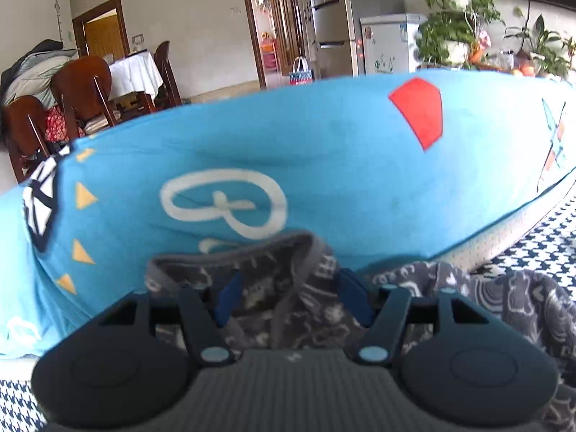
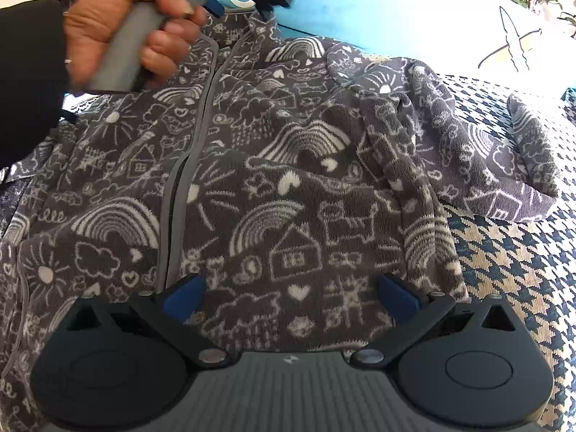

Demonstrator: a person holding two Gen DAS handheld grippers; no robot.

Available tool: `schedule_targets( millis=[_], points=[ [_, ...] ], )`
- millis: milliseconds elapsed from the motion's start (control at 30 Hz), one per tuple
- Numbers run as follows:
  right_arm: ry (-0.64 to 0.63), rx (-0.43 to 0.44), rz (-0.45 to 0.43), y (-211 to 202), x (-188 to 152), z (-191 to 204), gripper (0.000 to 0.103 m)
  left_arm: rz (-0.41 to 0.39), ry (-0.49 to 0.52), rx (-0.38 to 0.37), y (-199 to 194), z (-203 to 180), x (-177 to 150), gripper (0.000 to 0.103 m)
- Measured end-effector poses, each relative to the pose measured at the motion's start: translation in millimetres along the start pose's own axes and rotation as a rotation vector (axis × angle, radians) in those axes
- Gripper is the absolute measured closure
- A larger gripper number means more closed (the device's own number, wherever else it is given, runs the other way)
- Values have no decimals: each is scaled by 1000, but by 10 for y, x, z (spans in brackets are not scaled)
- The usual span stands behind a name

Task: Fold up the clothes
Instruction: 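Hold the collar with the left gripper while the right gripper hovers over the jacket front, then open the left gripper to release the collar and lift away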

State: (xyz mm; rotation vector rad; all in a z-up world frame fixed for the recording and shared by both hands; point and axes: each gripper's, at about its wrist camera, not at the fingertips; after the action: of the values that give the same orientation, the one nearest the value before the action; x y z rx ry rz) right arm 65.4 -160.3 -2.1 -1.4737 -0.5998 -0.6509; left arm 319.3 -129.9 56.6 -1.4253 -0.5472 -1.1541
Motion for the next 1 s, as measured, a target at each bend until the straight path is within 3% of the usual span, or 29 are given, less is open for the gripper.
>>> schedule_targets(
  millis=[67,200,267,333,400,467,733,900,1000],
  points=[
    [0,4,0,-4,2,-5,0,6,6,3,95,-9,-3,31],
    [-1,9,-1,-12,3,-5,0,-13,29,21,132,-82,-4,32],
    [-2,9,-2,-12,0,-5,0,-23,41,30,150,-119,-4,42],
    [-4,9,-2,-13,-3,-5,0,-32,53,40,168,-156,-5,68],
    [-5,10,-3,-13,-6,-5,0,-42,64,49,187,-192,-6,84],
    [-6,10,-3,-13,-9,-5,0,-51,76,58,205,-229,-6,91],
    [-6,7,-3,-11,-15,20,0,-67,87,97,358,-321,54,93],
    [9,18,-3,-29,-14,7,0,-88,213,131,363,-531,-69,89],
    [17,28,-6,-54,-11,-9,0,-72,206,110,281,-549,-39,85]
  ],
)
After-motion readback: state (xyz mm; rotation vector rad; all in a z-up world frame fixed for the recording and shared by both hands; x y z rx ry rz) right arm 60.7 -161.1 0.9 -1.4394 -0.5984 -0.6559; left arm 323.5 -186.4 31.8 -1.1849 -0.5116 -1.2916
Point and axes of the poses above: each gripper's, at about its wrist camera, not at the fingertips, and y roughly the way its jaws point, z to its left, x to its top, and after that the axes turned 10 degrees about -z, right-handed
